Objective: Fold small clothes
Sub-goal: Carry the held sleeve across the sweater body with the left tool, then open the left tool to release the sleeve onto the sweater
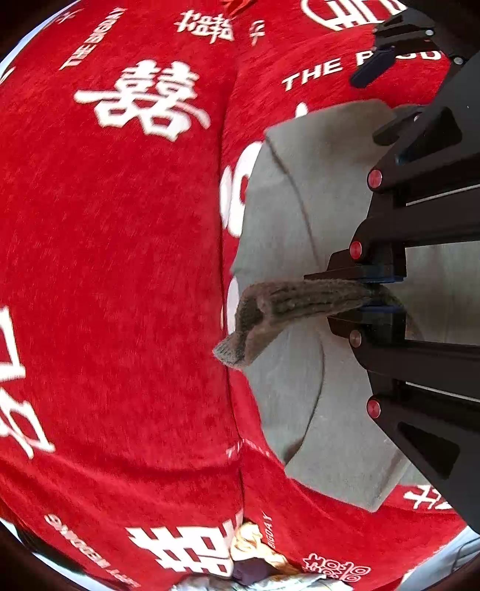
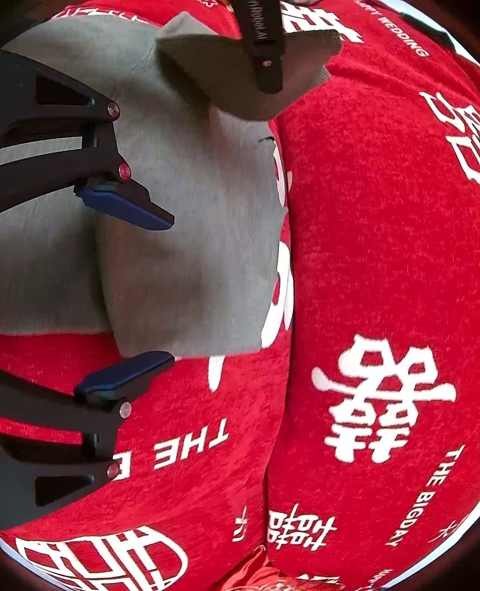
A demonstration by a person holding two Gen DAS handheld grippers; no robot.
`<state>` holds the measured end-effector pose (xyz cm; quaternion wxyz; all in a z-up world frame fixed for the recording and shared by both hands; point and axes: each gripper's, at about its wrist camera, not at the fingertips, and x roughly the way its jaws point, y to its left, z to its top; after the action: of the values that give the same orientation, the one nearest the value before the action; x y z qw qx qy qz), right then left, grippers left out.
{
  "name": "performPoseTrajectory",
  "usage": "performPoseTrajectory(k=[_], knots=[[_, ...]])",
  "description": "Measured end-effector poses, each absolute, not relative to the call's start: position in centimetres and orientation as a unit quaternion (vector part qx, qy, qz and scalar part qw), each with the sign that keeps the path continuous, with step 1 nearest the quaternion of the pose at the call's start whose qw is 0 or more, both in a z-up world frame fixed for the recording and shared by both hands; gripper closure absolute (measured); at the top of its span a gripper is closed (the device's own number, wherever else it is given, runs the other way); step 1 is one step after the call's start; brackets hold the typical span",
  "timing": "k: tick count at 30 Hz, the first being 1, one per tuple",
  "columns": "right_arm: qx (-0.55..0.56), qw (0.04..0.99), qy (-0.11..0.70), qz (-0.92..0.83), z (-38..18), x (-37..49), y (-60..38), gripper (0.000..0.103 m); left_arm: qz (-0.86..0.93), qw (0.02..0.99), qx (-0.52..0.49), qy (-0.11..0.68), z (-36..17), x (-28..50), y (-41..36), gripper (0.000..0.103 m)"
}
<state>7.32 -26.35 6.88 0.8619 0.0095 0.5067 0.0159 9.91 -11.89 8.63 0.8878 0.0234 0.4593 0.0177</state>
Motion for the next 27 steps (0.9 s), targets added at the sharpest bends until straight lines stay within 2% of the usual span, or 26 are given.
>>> performPoseTrajectory(k=[11, 16, 25, 26, 27], knots=[[0.029, 0.863, 0.505, 0.002, 6.6, 6.9, -29.1, 0.032, -0.012, 0.877, 0.029, 0.480, 6.6, 9.6, -16.5, 0.094], [0.036, 0.862, 0.506, -0.001, 6.3, 6.9, -30.0, 0.032, -0.042, 0.870, -0.005, 0.491, 6.3, 10.6, -17.6, 0.094], [0.046, 0.860, 0.508, -0.010, 5.7, 6.5, -31.7, 0.032, -0.083, 0.844, -0.053, 0.527, 2.8, 11.8, -18.1, 0.094], [0.046, 0.860, 0.509, -0.010, 5.6, 6.4, -31.8, 0.032, -0.092, 0.837, -0.062, 0.535, 2.3, 11.9, -17.8, 0.091], [0.045, 0.859, 0.510, -0.011, 5.5, 6.4, -31.9, 0.032, -0.102, 0.829, -0.076, 0.544, 1.9, 12.0, -17.4, 0.068]])
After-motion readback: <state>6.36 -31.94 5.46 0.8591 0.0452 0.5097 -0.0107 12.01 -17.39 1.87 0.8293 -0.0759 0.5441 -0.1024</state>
